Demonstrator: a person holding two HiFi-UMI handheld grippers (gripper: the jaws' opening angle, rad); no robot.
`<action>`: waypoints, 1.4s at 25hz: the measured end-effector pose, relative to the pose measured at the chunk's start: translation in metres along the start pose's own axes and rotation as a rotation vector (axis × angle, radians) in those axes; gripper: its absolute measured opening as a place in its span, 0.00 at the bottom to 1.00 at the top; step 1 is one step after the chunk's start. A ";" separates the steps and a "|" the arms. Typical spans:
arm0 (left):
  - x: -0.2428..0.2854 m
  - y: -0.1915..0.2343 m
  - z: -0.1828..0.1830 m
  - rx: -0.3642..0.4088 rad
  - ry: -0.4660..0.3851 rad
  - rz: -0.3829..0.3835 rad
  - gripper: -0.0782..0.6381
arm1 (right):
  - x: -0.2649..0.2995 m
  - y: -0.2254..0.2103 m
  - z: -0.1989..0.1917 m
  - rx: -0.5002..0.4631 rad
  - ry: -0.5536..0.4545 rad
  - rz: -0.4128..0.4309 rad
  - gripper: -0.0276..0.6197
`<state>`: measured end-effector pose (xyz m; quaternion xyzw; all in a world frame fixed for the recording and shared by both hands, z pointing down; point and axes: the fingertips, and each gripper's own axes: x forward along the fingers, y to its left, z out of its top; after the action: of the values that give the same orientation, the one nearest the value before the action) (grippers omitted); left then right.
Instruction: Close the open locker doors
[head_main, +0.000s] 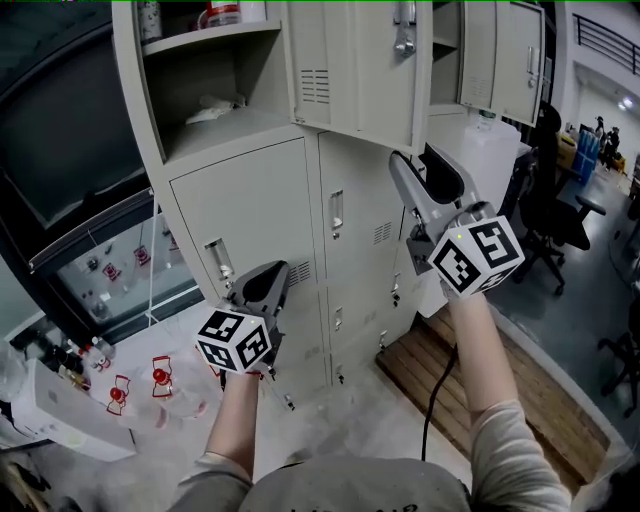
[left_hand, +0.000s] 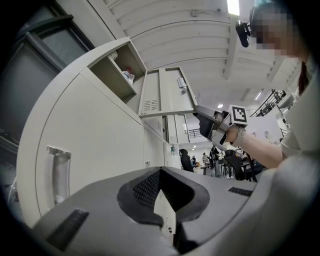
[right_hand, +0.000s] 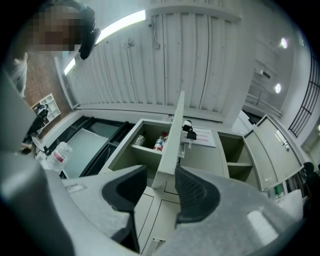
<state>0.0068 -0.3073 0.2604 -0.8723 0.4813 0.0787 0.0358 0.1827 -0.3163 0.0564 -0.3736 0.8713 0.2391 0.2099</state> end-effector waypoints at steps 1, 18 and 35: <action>-0.004 0.003 0.000 -0.003 -0.001 0.012 0.10 | 0.001 0.004 0.001 -0.010 -0.005 0.007 0.30; -0.049 0.023 -0.011 -0.016 0.008 0.097 0.10 | 0.022 0.074 0.004 -0.076 -0.033 0.121 0.26; -0.100 0.067 0.007 0.021 -0.011 0.175 0.10 | 0.066 0.157 -0.006 -0.129 -0.072 0.254 0.26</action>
<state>-0.1029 -0.2588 0.2714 -0.8261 0.5562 0.0811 0.0407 0.0218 -0.2608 0.0666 -0.2644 0.8863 0.3324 0.1847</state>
